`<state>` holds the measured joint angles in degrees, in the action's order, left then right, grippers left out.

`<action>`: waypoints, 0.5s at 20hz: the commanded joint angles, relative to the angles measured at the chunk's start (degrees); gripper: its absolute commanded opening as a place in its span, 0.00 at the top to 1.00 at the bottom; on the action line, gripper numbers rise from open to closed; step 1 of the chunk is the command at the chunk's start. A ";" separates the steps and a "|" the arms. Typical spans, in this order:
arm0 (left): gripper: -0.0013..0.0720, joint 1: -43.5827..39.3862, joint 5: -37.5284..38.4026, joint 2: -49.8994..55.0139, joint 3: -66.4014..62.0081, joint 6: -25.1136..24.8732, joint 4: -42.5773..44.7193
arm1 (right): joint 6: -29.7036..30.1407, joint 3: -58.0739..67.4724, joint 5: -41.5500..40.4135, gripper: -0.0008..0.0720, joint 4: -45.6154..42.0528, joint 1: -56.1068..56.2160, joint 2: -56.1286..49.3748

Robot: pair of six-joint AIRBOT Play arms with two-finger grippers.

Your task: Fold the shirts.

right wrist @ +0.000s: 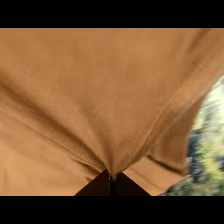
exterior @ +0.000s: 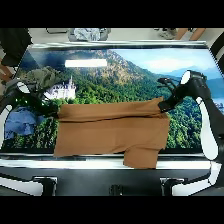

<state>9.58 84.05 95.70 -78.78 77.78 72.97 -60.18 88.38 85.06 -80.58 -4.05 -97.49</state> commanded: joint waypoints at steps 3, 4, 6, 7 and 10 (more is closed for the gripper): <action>0.95 -0.09 2.08 -0.07 3.48 0.70 0.31 | -1.49 -3.54 2.67 0.93 1.53 0.02 0.07; 0.95 -0.09 2.08 -0.07 3.48 0.70 0.31 | -1.86 -4.00 2.40 0.93 1.79 0.02 0.07; 0.95 -0.07 2.08 -0.07 3.48 0.76 0.31 | -2.60 -4.42 1.55 0.93 1.92 0.02 0.07; 0.93 -0.07 2.10 -0.09 3.43 1.25 0.13 | -3.41 -4.42 0.83 0.92 1.92 0.02 0.11; 0.31 0.72 3.72 -1.40 2.34 1.36 -0.26 | -1.62 -2.36 2.34 0.11 2.84 -1.51 1.18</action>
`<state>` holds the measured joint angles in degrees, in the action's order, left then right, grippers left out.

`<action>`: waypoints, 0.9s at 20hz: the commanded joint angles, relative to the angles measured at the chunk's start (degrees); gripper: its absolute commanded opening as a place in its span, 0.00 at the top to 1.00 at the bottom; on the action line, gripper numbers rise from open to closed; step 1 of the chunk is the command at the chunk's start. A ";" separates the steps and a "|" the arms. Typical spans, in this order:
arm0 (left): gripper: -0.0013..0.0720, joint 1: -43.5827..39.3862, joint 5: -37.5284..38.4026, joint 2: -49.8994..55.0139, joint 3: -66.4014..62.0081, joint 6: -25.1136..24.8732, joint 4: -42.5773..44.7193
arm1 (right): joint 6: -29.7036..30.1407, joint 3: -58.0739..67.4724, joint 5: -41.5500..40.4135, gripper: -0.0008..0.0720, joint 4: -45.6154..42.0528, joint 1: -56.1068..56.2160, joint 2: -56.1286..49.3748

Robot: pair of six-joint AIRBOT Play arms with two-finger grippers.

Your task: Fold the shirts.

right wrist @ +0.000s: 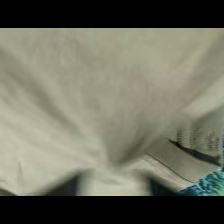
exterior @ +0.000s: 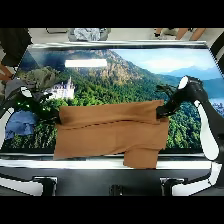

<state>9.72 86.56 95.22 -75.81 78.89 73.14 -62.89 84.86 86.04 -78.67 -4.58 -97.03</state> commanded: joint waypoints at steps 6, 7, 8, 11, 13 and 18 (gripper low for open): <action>0.33 7.67 1.66 -14.82 5.53 2.43 0.68 | 4.22 -1.79 13.29 0.12 1.27 -15.28 9.97; 0.33 8.63 1.03 -18.25 11.52 2.62 0.63 | 4.22 -6.14 11.02 0.14 1.16 -16.79 12.41; 0.33 9.14 0.72 -21.64 18.10 3.65 0.63 | 4.42 -11.04 8.57 0.14 0.98 -17.68 14.75; 0.34 9.14 -6.51 -32.68 37.07 3.45 2.34 | 6.47 -23.32 1.68 0.15 1.70 -18.01 19.10; 0.33 9.14 -10.86 -36.76 43.58 3.43 2.43 | 7.87 -26.49 1.01 0.15 2.62 -18.01 19.43; 0.35 9.07 -14.91 -35.85 49.77 2.91 -1.18 | 7.89 -27.39 0.81 0.15 2.60 -18.01 19.52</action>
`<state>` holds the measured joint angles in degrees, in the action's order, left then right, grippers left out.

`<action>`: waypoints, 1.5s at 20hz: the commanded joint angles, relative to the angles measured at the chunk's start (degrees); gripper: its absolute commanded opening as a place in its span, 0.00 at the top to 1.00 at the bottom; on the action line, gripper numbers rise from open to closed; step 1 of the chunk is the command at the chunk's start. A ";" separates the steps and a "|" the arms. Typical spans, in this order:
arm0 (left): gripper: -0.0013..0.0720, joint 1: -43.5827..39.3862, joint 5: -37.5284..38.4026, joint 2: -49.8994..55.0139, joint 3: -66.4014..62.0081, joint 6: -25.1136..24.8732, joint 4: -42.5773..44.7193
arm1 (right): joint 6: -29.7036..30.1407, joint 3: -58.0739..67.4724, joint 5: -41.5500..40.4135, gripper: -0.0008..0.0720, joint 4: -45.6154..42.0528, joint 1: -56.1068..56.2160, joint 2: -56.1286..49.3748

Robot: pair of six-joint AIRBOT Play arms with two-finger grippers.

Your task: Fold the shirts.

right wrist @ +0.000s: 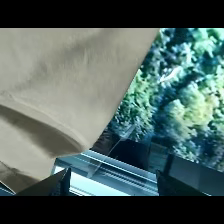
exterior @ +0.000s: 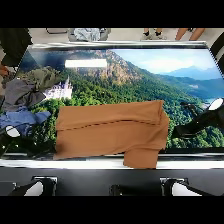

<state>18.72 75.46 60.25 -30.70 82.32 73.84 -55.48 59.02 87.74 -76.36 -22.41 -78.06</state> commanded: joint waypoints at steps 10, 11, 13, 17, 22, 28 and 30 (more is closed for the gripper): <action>0.95 0.09 -6.93 -0.76 6.01 -1.29 -5.09 | 3.50 -14.69 -1.99 0.05 3.58 -0.17 9.42; 0.95 0.09 -6.97 -0.79 6.01 -1.33 -5.07 | 4.83 -17.22 -2.84 0.05 6.58 -0.17 10.49; 0.95 0.09 -6.97 -0.79 6.01 -1.33 -5.07 | 7.19 -21.53 -4.15 0.05 10.78 -0.17 12.00; 0.95 0.09 -6.95 -0.79 5.99 -1.36 -5.09 | 6.75 -26.03 -9.14 0.07 12.09 -0.13 12.22; 0.95 0.11 -6.95 -0.81 5.97 -1.36 -5.09 | 6.69 -32.09 -15.67 0.17 16.11 -0.13 12.17; 0.95 0.11 -6.97 -0.81 5.97 -1.36 -5.09 | 6.88 -34.16 -22.45 0.41 20.85 -0.13 12.15; 0.95 0.11 -7.06 -0.81 5.97 -1.55 -5.09 | 6.84 -34.14 -23.06 0.93 20.79 -0.13 12.17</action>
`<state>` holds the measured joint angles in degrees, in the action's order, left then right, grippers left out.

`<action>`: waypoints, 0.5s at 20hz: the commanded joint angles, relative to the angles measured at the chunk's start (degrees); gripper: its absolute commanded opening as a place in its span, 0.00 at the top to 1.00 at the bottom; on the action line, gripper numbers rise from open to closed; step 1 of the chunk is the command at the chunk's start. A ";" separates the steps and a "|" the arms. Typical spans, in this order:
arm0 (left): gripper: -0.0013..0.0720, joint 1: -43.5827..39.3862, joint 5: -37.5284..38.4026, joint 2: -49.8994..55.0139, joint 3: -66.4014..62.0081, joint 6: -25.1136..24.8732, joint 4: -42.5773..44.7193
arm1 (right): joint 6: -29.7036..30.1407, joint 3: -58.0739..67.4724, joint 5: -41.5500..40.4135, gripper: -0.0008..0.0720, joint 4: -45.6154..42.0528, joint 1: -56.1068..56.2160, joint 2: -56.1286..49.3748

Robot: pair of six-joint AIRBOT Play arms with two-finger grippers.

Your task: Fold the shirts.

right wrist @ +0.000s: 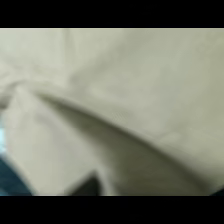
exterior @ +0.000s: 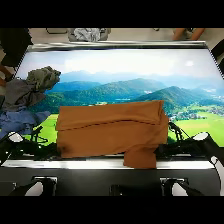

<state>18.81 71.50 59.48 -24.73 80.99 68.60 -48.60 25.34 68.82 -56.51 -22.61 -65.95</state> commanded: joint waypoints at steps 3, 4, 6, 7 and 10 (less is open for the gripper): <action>0.95 0.02 -2.78 -0.33 -1.18 -2.69 0.17 | 3.65 0.72 -2.16 0.93 0.98 0.07 0.52; 0.95 0.02 -2.32 -1.20 -2.54 -3.06 0.15 | 4.33 1.77 -0.39 0.93 1.09 0.07 1.36; 0.95 0.02 -0.92 -4.81 -6.69 -2.99 0.13 | 7.67 5.44 4.42 0.93 3.45 0.07 4.15; 0.96 0.02 -0.07 -7.08 -9.31 -2.49 0.13 | 7.87 8.13 6.99 0.93 4.28 0.07 6.05; 0.96 -0.02 1.16 -9.99 -16.87 -0.83 -1.90 | 2.93 16.83 7.87 0.94 7.82 0.07 9.27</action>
<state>18.85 70.91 52.34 -35.53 79.24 69.21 -43.59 35.53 73.23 -53.08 -22.57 -59.46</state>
